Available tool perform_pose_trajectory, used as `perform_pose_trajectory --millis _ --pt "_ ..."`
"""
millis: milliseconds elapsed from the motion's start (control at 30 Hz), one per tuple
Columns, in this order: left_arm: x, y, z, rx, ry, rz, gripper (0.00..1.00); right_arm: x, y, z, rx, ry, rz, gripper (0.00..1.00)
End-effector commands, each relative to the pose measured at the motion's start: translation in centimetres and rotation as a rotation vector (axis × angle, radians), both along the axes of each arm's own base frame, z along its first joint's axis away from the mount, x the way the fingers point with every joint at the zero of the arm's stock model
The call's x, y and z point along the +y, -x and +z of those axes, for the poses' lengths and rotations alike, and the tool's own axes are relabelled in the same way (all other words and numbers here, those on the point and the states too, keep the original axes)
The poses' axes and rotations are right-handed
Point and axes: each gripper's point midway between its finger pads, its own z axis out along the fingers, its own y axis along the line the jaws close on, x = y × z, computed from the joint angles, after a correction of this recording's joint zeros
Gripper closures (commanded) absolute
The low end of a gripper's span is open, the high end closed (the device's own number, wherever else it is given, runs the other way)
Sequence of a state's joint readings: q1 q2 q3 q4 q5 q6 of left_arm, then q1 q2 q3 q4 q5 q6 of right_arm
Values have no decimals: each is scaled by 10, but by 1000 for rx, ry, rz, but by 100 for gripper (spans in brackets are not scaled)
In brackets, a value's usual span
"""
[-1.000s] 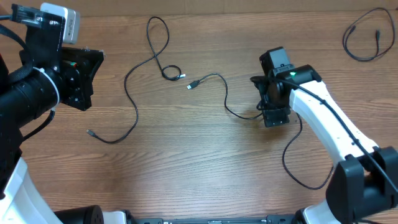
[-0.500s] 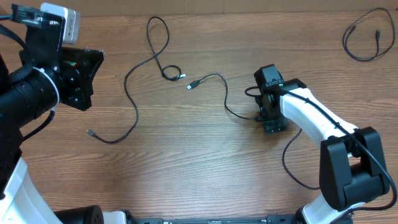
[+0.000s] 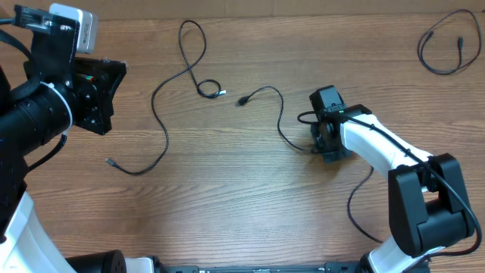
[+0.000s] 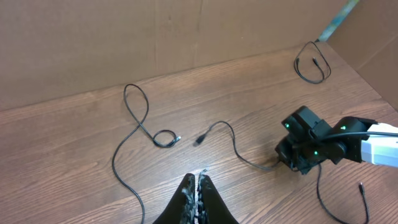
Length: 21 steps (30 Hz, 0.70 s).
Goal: Untangle cables
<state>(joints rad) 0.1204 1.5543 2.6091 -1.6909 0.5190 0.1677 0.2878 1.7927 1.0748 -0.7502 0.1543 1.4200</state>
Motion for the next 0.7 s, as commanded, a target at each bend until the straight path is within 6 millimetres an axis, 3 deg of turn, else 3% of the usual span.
perform_pose_trajectory --millis 0,100,200,300,400,500,667 --pt "1 -1 -1 -7 -19 -8 96 20 -40 49 -164 -18 299 96" --pt "1 -1 -1 -7 -19 -8 96 38 -79 121 -384 26 570 96" --pt "1 -1 -1 -7 -20 -7 96 55 -106 211 -632 113 802 96" --pt "2 -1 -1 -7 -21 -5 96 60 -114 289 -815 218 916 96" --pt "2 -1 -1 -6 -20 -5 96 59 -114 350 -949 353 1014 96" --pt "2 -1 -1 -6 -20 -5 96 59 -115 389 -1039 582 1180 96" --pt "2 -1 -1 -6 -19 -5 96 47 -123 393 -1016 759 1297 96"
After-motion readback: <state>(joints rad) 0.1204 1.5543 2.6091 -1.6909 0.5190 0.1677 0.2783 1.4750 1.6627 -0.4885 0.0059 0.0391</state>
